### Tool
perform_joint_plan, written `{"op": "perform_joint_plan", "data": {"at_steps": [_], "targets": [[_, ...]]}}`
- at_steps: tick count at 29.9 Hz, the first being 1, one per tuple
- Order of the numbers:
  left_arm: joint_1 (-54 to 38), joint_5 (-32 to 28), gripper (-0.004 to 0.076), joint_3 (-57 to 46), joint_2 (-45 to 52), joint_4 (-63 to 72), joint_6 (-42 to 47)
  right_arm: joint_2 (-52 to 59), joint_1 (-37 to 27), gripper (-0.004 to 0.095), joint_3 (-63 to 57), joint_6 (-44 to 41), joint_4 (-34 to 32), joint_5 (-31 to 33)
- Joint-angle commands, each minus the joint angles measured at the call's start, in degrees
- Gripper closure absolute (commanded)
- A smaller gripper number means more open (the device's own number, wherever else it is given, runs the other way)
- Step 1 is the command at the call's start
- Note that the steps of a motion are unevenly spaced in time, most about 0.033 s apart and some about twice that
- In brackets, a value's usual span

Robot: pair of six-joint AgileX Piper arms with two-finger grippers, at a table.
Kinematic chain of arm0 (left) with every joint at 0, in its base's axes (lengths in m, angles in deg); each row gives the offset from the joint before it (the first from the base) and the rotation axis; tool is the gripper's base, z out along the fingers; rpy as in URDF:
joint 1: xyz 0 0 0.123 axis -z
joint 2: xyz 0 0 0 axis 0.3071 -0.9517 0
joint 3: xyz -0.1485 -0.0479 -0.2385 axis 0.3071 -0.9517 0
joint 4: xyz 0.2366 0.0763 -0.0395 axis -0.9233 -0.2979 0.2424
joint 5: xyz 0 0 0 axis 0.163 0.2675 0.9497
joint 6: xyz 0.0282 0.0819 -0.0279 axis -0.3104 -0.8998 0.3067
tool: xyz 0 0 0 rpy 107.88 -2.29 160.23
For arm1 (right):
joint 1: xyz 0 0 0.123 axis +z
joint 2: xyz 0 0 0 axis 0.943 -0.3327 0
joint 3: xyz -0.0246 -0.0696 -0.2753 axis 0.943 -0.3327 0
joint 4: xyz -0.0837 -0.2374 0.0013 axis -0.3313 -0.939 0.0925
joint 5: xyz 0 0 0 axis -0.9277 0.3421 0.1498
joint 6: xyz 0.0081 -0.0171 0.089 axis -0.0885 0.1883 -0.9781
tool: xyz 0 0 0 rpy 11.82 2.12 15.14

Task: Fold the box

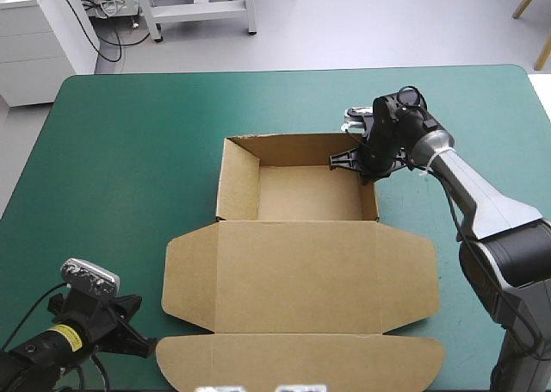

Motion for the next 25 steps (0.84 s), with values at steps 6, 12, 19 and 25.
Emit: {"op": "perform_joint_plan", "data": {"at_steps": [6, 12, 19, 25], "targets": [[0.1, -3.3, 0.0731, 1.4, -0.3, 1.2, -0.1, 6.4, -10.7, 0.0910, 7.1, 4.5, -1.7, -0.5], [0.1, -3.3, 0.0731, 1.4, -0.3, 1.2, -0.1, 8.6, -25.4, 0.0910, 7.2, 8.6, -3.7, -0.5], [0.1, -3.3, 0.0731, 1.4, -0.3, 1.2, -0.1, 8.6, -42.2, 0.0910, 7.2, 10.2, -2.8, -0.5], [0.1, -3.3, 0.0731, 1.4, -0.3, 1.2, -0.1, 8.6, -51.4, 0.0910, 7.2, 10.0, -2.7, -0.5]]}}
